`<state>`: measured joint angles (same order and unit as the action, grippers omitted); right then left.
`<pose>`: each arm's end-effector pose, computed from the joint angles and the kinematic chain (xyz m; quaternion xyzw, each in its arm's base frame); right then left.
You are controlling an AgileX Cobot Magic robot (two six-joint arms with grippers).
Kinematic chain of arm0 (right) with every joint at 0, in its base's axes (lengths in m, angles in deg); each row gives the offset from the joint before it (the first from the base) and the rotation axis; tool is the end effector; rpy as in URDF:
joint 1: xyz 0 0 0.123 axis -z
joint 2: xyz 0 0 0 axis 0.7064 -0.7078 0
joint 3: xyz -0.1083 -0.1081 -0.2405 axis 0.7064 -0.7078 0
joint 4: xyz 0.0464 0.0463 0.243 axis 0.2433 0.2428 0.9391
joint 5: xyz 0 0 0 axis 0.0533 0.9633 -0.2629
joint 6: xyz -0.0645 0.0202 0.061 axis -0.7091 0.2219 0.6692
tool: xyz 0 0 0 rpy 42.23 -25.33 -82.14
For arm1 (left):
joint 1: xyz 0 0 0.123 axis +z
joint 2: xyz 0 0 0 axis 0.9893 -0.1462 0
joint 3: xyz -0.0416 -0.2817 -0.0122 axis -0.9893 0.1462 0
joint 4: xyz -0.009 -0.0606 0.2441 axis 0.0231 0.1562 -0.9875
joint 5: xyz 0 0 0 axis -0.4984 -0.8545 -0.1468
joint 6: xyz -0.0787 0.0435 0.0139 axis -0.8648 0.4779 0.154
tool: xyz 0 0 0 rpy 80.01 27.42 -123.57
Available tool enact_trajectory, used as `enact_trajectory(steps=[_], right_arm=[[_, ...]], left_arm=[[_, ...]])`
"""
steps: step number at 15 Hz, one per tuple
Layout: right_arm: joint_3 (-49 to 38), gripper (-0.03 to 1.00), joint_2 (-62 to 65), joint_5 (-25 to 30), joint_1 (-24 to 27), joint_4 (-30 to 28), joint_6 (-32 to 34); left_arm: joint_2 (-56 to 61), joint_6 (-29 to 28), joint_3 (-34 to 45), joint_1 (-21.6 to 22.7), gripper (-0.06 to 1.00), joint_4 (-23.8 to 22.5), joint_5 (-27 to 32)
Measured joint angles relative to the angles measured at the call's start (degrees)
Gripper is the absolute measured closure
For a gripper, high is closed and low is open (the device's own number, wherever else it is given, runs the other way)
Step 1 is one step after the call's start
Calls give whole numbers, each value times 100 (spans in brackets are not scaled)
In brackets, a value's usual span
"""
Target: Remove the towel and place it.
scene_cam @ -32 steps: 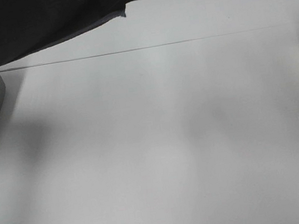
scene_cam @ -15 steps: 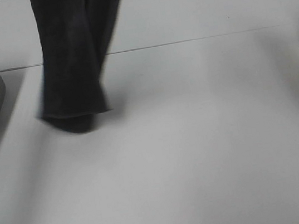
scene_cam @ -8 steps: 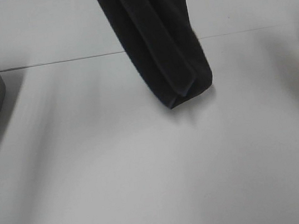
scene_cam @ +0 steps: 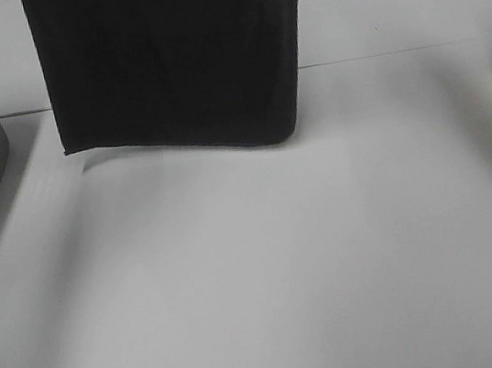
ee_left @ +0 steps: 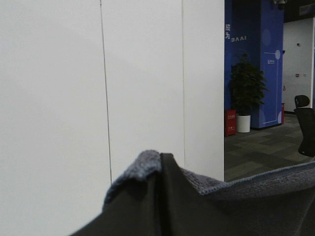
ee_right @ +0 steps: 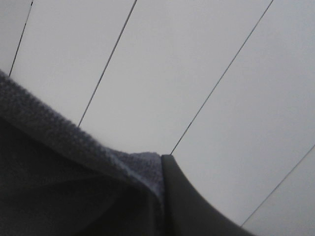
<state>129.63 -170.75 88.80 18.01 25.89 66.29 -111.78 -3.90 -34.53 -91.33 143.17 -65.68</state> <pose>0.3745 0.1697 0.5272 -0.2703 0.6436 -0.0921 0.7101 0.3911 -0.0958 0.5305 0.1394 0.5861 -0.2086 0.7704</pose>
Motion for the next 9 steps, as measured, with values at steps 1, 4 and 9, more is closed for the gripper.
enact_trajectory(steps=[1,4,9], right_arm=[[6,96,-74,-132,0,0,0],[6,96,-367,-653,57,-23,11],[6,96,-733,-1696,401,-34,304]], left_arm=[[-69,195,-6,0,94,126,-143],[-441,676,-413,0,94,407,-332],[-1398,905,-1673,0,94,487,-458]])
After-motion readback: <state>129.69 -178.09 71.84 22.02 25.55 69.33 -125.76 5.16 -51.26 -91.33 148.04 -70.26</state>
